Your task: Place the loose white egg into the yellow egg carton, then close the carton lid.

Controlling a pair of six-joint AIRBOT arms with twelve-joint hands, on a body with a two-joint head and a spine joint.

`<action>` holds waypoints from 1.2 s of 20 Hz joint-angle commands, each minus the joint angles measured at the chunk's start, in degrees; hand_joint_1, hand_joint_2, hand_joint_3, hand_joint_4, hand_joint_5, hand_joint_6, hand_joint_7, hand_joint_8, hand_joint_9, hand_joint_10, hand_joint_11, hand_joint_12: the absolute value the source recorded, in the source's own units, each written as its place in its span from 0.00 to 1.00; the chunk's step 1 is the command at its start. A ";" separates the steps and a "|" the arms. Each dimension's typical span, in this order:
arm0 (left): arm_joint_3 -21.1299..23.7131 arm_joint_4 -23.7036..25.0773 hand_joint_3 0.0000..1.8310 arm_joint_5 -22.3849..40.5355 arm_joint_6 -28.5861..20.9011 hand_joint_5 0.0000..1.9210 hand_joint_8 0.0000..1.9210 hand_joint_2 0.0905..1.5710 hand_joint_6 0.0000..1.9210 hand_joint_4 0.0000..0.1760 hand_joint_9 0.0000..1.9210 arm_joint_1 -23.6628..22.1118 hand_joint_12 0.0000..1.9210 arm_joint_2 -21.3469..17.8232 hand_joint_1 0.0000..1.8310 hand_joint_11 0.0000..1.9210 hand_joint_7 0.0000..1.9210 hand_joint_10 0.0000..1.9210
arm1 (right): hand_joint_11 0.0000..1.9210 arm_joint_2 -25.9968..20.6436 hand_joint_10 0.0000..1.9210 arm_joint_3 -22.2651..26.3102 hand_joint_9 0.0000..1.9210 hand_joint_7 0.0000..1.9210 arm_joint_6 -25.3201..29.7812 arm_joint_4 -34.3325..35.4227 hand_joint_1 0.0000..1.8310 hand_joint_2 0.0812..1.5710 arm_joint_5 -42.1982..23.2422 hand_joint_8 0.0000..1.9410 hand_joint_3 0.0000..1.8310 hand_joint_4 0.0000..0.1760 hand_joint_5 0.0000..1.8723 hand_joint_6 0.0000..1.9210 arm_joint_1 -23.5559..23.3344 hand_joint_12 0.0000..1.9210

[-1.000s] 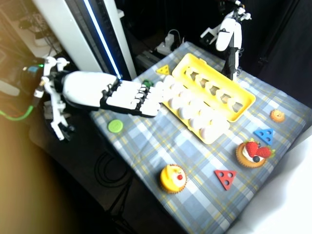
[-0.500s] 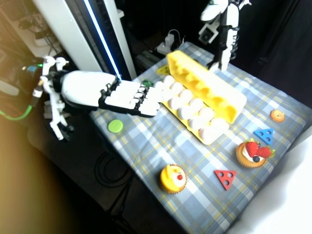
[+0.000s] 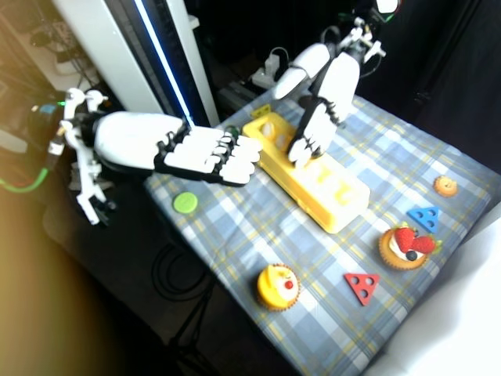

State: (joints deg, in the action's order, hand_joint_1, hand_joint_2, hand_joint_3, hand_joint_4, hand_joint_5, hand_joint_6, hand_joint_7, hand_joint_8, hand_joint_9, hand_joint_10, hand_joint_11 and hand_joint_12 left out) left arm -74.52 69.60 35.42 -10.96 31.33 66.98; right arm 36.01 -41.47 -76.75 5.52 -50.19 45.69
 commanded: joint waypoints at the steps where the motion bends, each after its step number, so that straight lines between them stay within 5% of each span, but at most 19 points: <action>1: 0.01 -1.67 0.00 2.52 -0.56 0.00 0.00 0.88 0.00 0.27 0.04 -0.43 0.71 -0.33 0.08 0.00 0.00 0.00 | 0.00 -0.39 0.00 -0.04 0.00 0.00 0.01 -0.03 0.25 0.83 -7.11 0.00 0.00 0.32 0.00 0.00 -0.38 0.00; 4: 2.05 -2.91 0.00 2.97 1.62 0.00 0.00 0.90 0.00 0.22 0.03 -1.65 0.67 -3.38 0.04 0.00 0.00 0.01 | 0.00 -0.62 0.00 0.17 0.00 0.00 0.03 -0.03 0.27 0.82 -7.23 0.00 0.00 0.30 0.00 0.00 -0.33 0.00; 5: 3.16 -2.93 0.00 3.05 2.62 0.00 0.00 0.91 0.00 0.13 0.01 -2.35 0.51 -4.68 0.02 0.00 0.00 0.00 | 0.00 -0.78 0.00 0.28 0.00 0.00 0.03 -0.03 0.29 0.82 -7.39 0.00 0.00 0.32 0.00 0.00 -0.22 0.00; 6: 4.69 -3.37 0.00 3.13 4.37 0.00 0.00 0.90 0.00 0.19 0.00 -3.06 0.44 -6.45 0.03 0.00 0.00 0.00 | 0.00 -1.04 0.00 0.46 0.00 0.00 0.03 -0.02 0.30 0.82 -7.76 0.00 0.00 0.39 0.00 0.00 0.01 0.00; 9: 8.81 -9.04 0.00 4.14 12.57 0.00 0.00 0.92 0.00 0.00 0.07 -4.02 0.72 -11.81 0.03 0.00 0.00 0.03 | 0.00 -2.00 0.00 1.12 0.00 0.00 0.03 0.11 0.31 0.82 -9.39 0.00 0.00 0.48 0.00 0.00 0.63 0.00; 10: 9.65 -10.95 0.00 4.52 14.74 0.00 0.00 0.92 0.00 0.00 0.05 -4.05 0.74 -13.04 0.03 0.00 0.00 0.02 | 0.00 -2.35 0.00 1.38 0.00 0.00 0.03 0.14 0.31 0.82 -9.99 0.00 0.00 0.38 0.00 0.00 0.94 0.00; 11: 12.07 -17.18 0.00 5.45 21.63 0.00 0.00 0.92 0.00 0.01 0.03 -3.96 0.70 -16.56 0.04 0.00 0.00 0.01 | 0.00 -3.28 0.00 2.04 0.00 0.00 0.03 0.41 0.32 0.83 -12.11 0.00 0.00 0.27 0.00 0.00 1.89 0.00; 13: 14.03 -24.82 0.00 6.62 29.42 0.01 0.01 0.91 0.00 0.00 0.05 -2.72 0.70 -19.51 0.09 0.00 0.02 0.02 | 0.00 -3.95 0.00 2.46 0.00 0.00 0.03 0.74 0.31 0.83 -13.72 0.00 0.00 0.30 0.00 0.00 2.64 0.00; 14: 14.99 -30.77 0.00 8.23 35.01 0.00 0.01 0.90 0.00 0.05 0.05 -1.03 0.61 -21.16 0.09 0.00 0.03 0.02 | 0.00 -4.20 0.00 2.60 0.00 0.00 0.03 1.04 0.30 0.83 -14.42 0.00 0.00 0.33 0.00 0.00 2.89 0.00; 15: 15.70 -37.62 0.00 10.34 40.55 0.00 0.01 0.88 0.00 0.34 0.05 1.15 0.45 -22.65 0.09 0.00 0.04 0.02 | 0.00 -4.36 0.00 2.64 0.00 0.00 0.03 1.27 0.32 0.84 -14.92 0.00 0.01 0.35 0.00 0.00 2.99 0.00; 16: 16.06 -42.91 0.01 12.39 44.27 0.01 0.05 0.87 0.01 0.05 0.03 3.01 0.65 -23.66 0.13 0.00 0.09 0.23 | 0.00 -4.40 0.00 2.65 0.00 0.00 0.03 1.44 0.31 0.84 -15.32 0.00 0.01 0.37 0.00 0.00 3.01 0.00; 17: 16.30 -47.68 0.01 14.63 47.41 0.00 0.04 0.87 0.00 0.00 0.01 4.81 0.73 -24.40 0.15 0.00 0.06 0.26 | 0.00 -4.44 0.00 2.64 0.00 0.00 0.03 1.71 0.30 0.84 -15.88 0.00 0.00 0.36 0.00 0.00 3.02 0.00; 18: 16.54 -52.13 0.00 17.25 50.29 0.01 0.04 0.86 0.01 0.00 0.00 6.92 0.71 -24.87 0.14 0.00 0.07 0.24 | 0.00 -4.51 0.00 2.65 0.00 0.00 0.03 2.03 0.29 0.83 -16.64 0.00 0.00 0.28 0.00 0.00 3.19 0.00; 19: 16.82 -55.93 0.00 20.30 52.45 0.00 0.02 0.86 0.00 0.00 0.01 8.92 0.47 -25.19 0.21 0.00 0.03 0.10 | 0.00 -4.61 0.00 2.72 0.00 0.00 0.03 2.38 0.27 0.82 -17.51 0.00 0.00 0.14 0.00 0.00 3.42 0.00; 20: 17.23 -59.85 0.00 23.91 54.67 0.00 0.01 0.86 0.00 0.00 0.02 11.13 0.32 -25.55 0.24 0.00 0.03 0.07 | 0.00 -4.76 0.00 2.76 0.00 0.00 0.03 2.71 0.27 0.81 -18.47 0.00 0.00 0.11 0.00 0.00 3.60 0.00; 22: 17.82 -64.53 0.00 29.04 56.75 0.00 0.00 0.85 0.00 0.19 0.03 14.34 0.35 -26.05 0.18 0.00 0.02 0.05 | 0.02 -4.99 0.00 2.79 0.00 0.00 0.03 3.32 0.32 0.81 -20.35 0.00 0.00 0.12 0.00 0.00 3.83 0.01; 23: 18.21 -67.27 0.00 32.64 57.90 0.00 0.00 0.85 0.00 0.54 0.01 16.17 0.26 -26.19 0.19 0.00 0.00 0.02 | 0.00 -5.06 0.01 2.82 0.01 0.00 0.02 3.86 0.32 0.78 -21.70 0.00 0.00 0.13 0.00 0.00 4.09 0.16; 24: 18.63 -69.82 0.00 36.34 58.98 0.00 0.00 0.85 0.00 0.56 0.00 18.49 0.20 -26.32 0.21 0.00 0.00 0.00 | 0.00 -5.06 0.00 2.84 0.00 0.00 0.02 4.75 0.28 0.78 -23.86 0.00 0.00 0.13 0.00 0.00 4.60 0.16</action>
State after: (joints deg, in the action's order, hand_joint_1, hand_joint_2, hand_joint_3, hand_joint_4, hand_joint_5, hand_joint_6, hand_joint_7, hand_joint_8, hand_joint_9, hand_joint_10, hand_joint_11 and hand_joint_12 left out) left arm -55.75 1.58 62.61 48.29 50.89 41.15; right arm 31.44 -38.65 -76.66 9.91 -65.47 50.94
